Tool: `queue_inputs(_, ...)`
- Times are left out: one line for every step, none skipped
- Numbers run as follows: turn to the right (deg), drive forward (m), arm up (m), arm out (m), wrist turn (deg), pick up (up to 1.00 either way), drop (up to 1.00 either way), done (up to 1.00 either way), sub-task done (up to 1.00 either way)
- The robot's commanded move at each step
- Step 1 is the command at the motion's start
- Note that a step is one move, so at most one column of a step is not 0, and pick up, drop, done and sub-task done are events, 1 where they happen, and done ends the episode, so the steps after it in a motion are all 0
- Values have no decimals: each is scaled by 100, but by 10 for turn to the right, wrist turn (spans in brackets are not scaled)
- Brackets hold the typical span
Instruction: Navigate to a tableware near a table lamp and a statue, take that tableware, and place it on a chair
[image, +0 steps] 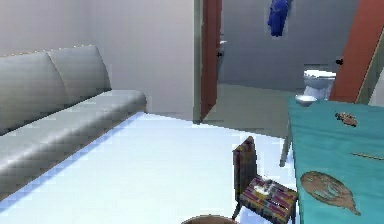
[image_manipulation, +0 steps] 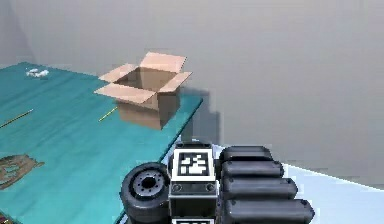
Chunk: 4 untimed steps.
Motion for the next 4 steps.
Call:
queue_inputs(-120, 0, 0, 0, 0, 0, 0, 0, 0)
queue_inputs(0, 0, 0, 40, 0, 0, 0, 0, 0)
queue_inputs(0, 0, 0, 0, 450, 0, 0, 0, 0)
queue_inputs(0, 0, 0, 0, 450, 0, 0, 0, 0)
